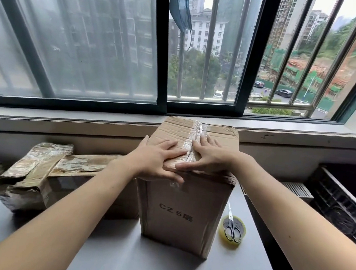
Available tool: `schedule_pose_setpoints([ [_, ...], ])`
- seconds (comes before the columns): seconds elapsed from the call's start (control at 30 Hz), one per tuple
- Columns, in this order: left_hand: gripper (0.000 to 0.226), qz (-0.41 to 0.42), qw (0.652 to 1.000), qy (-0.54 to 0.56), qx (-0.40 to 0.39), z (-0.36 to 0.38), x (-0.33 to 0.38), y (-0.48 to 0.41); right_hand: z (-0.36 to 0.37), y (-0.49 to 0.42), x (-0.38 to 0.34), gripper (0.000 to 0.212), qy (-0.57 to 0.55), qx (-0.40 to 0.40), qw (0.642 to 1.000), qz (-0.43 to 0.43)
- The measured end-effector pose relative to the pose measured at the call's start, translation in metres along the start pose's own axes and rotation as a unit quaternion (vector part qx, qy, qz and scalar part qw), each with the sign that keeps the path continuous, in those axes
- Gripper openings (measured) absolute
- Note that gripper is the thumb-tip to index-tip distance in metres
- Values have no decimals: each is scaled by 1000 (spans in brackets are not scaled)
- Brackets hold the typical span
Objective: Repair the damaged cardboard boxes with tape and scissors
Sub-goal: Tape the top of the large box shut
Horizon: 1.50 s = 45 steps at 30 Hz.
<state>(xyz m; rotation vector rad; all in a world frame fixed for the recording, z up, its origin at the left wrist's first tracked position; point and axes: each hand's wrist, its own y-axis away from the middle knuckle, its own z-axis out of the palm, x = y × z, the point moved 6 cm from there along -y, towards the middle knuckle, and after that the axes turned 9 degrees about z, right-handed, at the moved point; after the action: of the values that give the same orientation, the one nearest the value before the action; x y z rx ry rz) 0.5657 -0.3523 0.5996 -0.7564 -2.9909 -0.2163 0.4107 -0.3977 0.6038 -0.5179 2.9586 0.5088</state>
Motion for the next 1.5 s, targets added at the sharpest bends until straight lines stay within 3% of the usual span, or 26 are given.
schedule_pose_setpoints([
  [0.13, 77, 2, 998, -50, 42, 0, 6, -4, 1, 0, -3, 119, 18, -4, 1000, -20],
  [0.3, 83, -11, 996, -61, 69, 3, 10, -9, 10, 7, -16, 116, 29, 2, 999, -42],
  [0.57, 90, -25, 989, -61, 135, 10, 23, 2, 18, 21, -29, 84, 27, 38, 997, -58],
  [0.63, 93, -19, 989, -65, 129, 8, 27, 5, 20, 24, -31, 82, 28, 44, 996, -70],
  [0.73, 106, -3, 997, -45, 57, 2, 26, 7, 15, 24, -27, 74, -9, 67, 991, -115],
  [0.83, 95, -5, 998, 60, 32, -21, 25, 17, -7, 39, -20, 64, -150, 68, 974, -153],
  [0.9, 85, -23, 991, 121, 49, -34, 20, 21, -24, 44, -11, 64, -216, 91, 962, -141],
  [0.97, 79, -19, 988, 127, 90, -43, 16, 17, -35, 43, 0, 49, -248, 150, 950, -116],
  [1.07, 67, 18, 966, 168, 196, -55, 17, 3, -43, 41, 25, 31, -281, 254, 924, -49],
  [1.2, 37, 70, 937, 172, 294, -67, 45, -24, -43, 56, 61, 26, -324, 370, 870, 43],
  [1.33, 24, 121, 943, 163, 262, -66, 100, -63, -16, 74, 101, 20, -361, 405, 831, 121],
  [1.5, 27, 157, 958, 91, 221, -66, 162, -104, 30, 69, 152, 14, -368, 354, 845, 157],
])
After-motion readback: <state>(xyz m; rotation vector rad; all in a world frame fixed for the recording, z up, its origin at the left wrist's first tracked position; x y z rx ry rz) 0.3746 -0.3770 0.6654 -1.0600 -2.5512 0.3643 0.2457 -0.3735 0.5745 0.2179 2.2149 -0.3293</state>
